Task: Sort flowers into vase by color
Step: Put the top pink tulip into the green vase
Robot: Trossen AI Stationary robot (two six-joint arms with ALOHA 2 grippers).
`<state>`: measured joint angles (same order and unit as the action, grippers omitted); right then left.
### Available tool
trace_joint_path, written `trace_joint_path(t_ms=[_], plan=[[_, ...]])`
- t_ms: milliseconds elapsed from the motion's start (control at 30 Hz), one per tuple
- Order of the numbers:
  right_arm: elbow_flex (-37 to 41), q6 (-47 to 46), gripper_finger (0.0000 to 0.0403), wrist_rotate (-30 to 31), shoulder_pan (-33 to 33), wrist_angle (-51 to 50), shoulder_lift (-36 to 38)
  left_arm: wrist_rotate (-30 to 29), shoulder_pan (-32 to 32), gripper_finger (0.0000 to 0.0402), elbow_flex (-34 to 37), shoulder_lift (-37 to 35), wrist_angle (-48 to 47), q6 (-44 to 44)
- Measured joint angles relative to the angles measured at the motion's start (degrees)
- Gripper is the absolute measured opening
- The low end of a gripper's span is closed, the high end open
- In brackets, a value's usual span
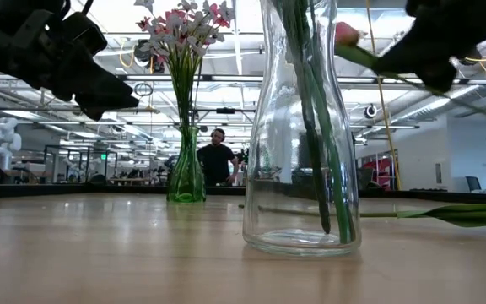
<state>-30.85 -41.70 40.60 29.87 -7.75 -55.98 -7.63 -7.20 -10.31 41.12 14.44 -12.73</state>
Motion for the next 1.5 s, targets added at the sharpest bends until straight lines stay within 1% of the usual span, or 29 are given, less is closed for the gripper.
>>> trace_joint_path(t_ms=[100, 200, 300, 433, 567, 700, 800, 900, 1100, 1133, 1233, 1433, 1500], plan=[[0.00, 6.99, 0.0000, -0.28, -2.94, 7.65, -3.33, -1.82, 0.00, 0.0157, 0.00, -0.01, 0.00, 0.01], [0.00, 13.39, 0.0000, -1.65, -7.35, 16.12, -5.51, -4.15, 0.00, 0.0157, 0.00, 0.00, 0.00, 0.07], [0.00, 19.50, 0.0000, -7.88, -12.96, 24.05, -7.19, -5.79, 0.00, 0.0157, 0.00, 0.00, 0.00, 0.06], [0.00, 25.07, 0.0000, -16.22, -20.47, 32.92, -9.81, -6.11, 0.00, 0.0157, -0.02, 0.00, 0.00, 0.02], [0.00, 28.06, 0.0000, -21.55, -26.36, 41.84, -13.11, -6.12, 0.00, 0.0157, -0.02, 0.00, 0.04, -0.24], [0.00, 30.26, 0.0000, -26.84, -31.46, 51.53, -18.25, -6.13, 0.00, 0.0157, -0.02, -0.01, 0.02, -0.26], [0.00, 32.24, 0.0000, -30.98, -35.02, 61.29, -23.02, -6.13, 0.00, 0.0157, -0.02, 0.00, 0.07, -0.31], [0.00, 33.79, 0.0000, -35.60, -38.40, 73.17, -27.90, -6.13, 0.00, 0.0157, -0.02, 0.00, 0.09, -0.33], [-0.15, 33.55, 0.0000, -43.96, -44.57, 96.05, -39.28, -6.15, 0.00, 0.0157, -0.02, -0.01, 0.11, -0.36], [-0.78, 33.25, 0.0000, -44.69, -45.28, 97.81, -41.17, -6.15, 0.00, 0.0157, -0.02, 0.00, 0.11, -0.38], [-4.50, 33.71, 0.0000, -46.66, -46.56, 97.62, -44.66, -6.15, 0.00, 0.0157, -0.02, -0.02, 0.34, -0.46], [-18.04, 35.26, 0.0000, -57.92, -46.71, 97.65, -50.59, -6.15, 0.00, 0.0157, -0.04, 0.00, 0.50, -0.44], [-21.51, 36.75, 0.0000, -59.03, -46.71, 97.64, -51.59, -6.15, 0.00, 0.0157, -0.04, -0.02, 0.75, -0.48]])
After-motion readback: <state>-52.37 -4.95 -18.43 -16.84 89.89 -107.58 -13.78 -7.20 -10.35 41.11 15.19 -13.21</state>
